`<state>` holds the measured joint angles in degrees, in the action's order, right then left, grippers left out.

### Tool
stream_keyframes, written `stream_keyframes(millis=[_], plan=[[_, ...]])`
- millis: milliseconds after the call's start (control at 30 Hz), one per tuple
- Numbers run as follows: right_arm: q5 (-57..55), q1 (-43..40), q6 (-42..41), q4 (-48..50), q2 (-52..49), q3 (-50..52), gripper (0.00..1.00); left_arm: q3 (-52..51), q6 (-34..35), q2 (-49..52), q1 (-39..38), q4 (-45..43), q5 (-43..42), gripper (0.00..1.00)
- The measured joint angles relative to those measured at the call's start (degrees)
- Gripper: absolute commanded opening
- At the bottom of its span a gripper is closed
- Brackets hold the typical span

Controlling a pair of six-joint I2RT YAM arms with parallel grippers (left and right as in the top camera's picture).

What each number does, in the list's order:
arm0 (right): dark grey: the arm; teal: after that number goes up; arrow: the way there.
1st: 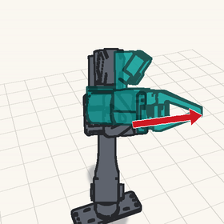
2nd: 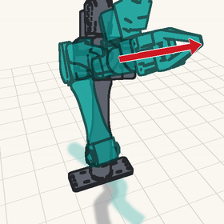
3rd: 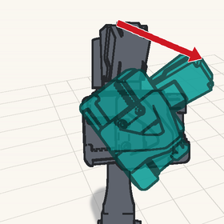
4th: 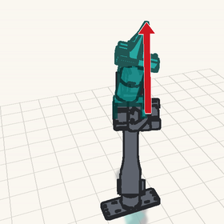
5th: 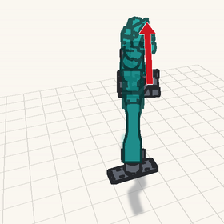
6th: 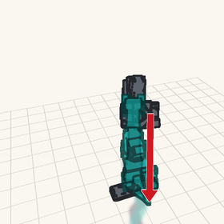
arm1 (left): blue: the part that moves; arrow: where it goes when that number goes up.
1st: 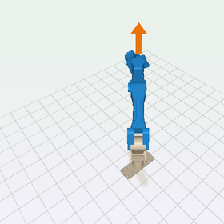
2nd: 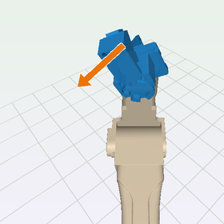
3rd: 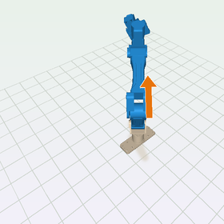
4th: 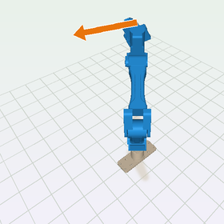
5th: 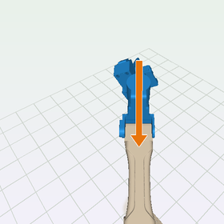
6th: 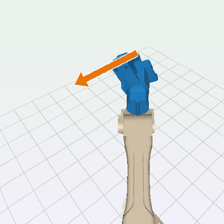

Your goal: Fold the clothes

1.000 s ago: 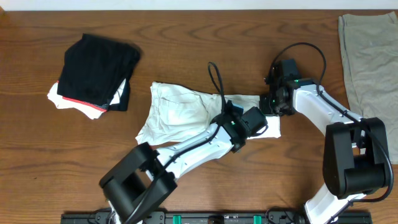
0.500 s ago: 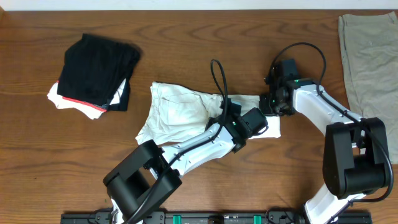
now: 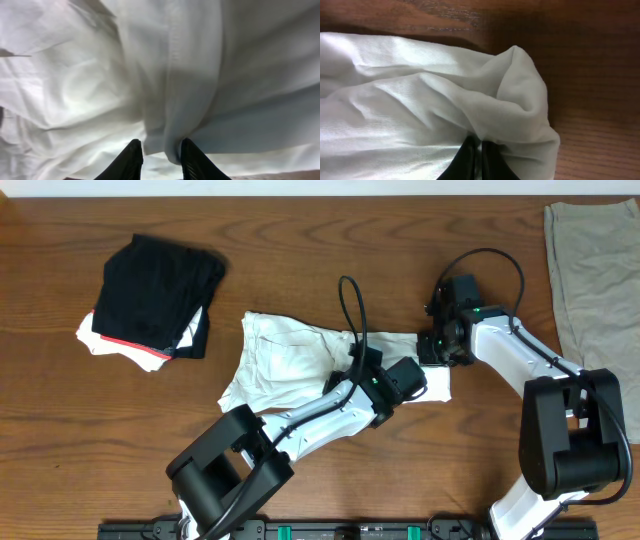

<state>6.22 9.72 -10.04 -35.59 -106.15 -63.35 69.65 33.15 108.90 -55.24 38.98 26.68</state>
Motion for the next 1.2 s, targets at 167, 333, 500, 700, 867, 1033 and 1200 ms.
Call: stream_keyframes(millis=[167, 333, 500, 700, 867, 1033, 1200], plan=[[0.0, 0.0, 0.0, 0.02, 0.0, 0.0, 0.07, 0.0, 0.0, 0.0, 0.0, 0.9, 1.38, 0.28], [0.02, 0.0, -0.02, 0.02, 0.0, 0.0, 0.07, 0.0, 0.02, 0.0, 0.0, 0.9, 2.05, 0.28], [0.02, 0.0, -0.02, 0.02, 0.0, -0.02, 0.07, 0.0, -0.35, 0.0, 0.0, 0.87, 2.29, 0.06], [0.04, 0.0, -0.02, 0.02, 0.0, -0.02, 0.08, -0.24, -0.13, 0.0, 0.0, 0.7, 2.34, 0.06], [0.07, 0.0, 0.0, 0.02, 0.0, -0.02, 0.08, -0.44, -0.15, 0.0, 0.17, 0.66, 2.45, 0.06], [0.09, 0.0, -0.02, 0.02, 0.0, 0.0, 0.08, -1.05, -0.17, 0.0, 1.84, 0.68, 2.45, 0.06], [0.17, -0.02, 0.0, 0.04, 0.0, -0.02, 0.08, -0.52, -0.81, -0.55, 2.75, 1.66, 2.05, 0.1]])
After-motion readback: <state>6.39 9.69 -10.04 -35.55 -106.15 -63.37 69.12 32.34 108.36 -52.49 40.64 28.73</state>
